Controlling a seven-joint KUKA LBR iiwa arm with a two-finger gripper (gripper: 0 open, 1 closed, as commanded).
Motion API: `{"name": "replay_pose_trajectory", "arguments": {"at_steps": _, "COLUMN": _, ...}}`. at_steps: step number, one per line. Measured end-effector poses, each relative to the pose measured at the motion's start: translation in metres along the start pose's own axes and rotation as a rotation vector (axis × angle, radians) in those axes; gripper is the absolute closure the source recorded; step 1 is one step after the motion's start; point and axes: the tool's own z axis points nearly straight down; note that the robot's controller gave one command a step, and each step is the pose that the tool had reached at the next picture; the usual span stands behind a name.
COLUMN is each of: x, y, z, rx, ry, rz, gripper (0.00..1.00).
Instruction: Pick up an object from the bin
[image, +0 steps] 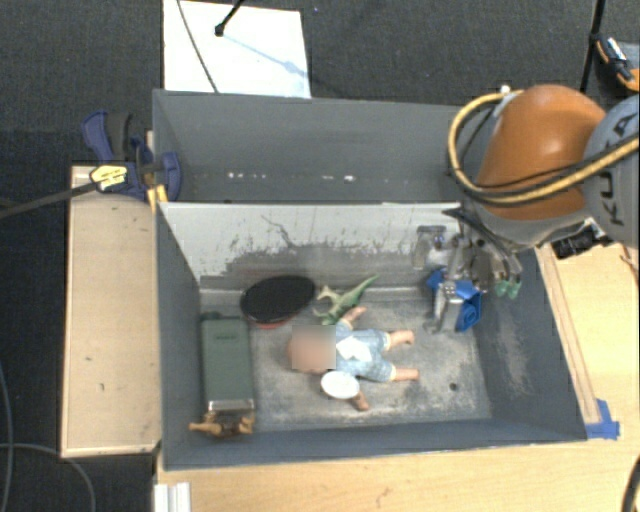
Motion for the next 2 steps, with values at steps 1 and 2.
{"name": "replay_pose_trajectory", "arguments": {"at_steps": 1, "x": -0.001, "y": 0.0, "z": -0.005, "rx": 0.0, "ry": -0.009, "rz": 0.0, "gripper": 0.0}}
{"name": "replay_pose_trajectory", "arguments": {"at_steps": 2, "x": 0.034, "y": 0.043, "z": 0.074, "rx": -0.001, "ry": -0.011, "rz": 0.031, "gripper": 0.0}}
